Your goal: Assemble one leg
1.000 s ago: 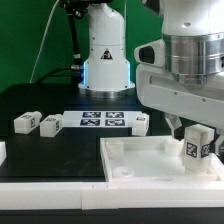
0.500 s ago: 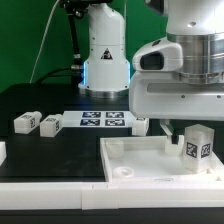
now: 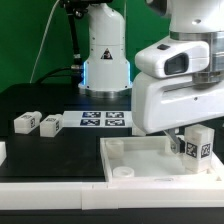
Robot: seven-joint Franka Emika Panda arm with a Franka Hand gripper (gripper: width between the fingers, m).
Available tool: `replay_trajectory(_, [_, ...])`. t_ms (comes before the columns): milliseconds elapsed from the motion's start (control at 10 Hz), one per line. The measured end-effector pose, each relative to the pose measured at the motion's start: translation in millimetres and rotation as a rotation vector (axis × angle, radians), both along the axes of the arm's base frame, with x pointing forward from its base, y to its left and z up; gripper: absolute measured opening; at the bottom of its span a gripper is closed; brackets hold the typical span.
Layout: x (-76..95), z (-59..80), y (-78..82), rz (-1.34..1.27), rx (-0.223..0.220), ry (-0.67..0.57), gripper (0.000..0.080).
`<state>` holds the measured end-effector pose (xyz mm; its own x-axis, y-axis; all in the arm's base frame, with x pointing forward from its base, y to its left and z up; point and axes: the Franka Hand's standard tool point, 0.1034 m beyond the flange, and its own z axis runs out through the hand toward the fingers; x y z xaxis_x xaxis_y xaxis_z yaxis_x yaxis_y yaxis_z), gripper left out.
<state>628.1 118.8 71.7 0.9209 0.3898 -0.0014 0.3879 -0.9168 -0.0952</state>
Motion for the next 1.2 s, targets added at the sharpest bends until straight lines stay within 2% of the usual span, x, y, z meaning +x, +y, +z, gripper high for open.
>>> replay_trajectory(100, [0.0,-0.6,-0.8,0.040,0.001,-0.004,0.0648])
replay_trajectory(200, [0.0,-0.9,-1.4,0.053,0.002,-0.004,0.0553])
replay_trajectory(300, [0.0,-0.9,-1.5,0.048,0.002,-0.004,0.0553])
replay_trajectory(400, [0.0,-1.0,-1.4,0.042,0.002,-0.003,0.0356])
replay_trajectory(500, [0.0,-1.0,-1.4,-0.001,0.001,0.001,0.0291])
replay_trajectory(600, [0.2,-1.5,-1.9,-0.081,0.006,0.010,0.0291])
replay_trajectory(900, [2.7,-2.5,-7.9,-0.531,0.015,0.057,0.0291])
replay_trajectory(1200, [2.3,-3.6,-9.6,-0.969,-0.001,0.108,0.0291])
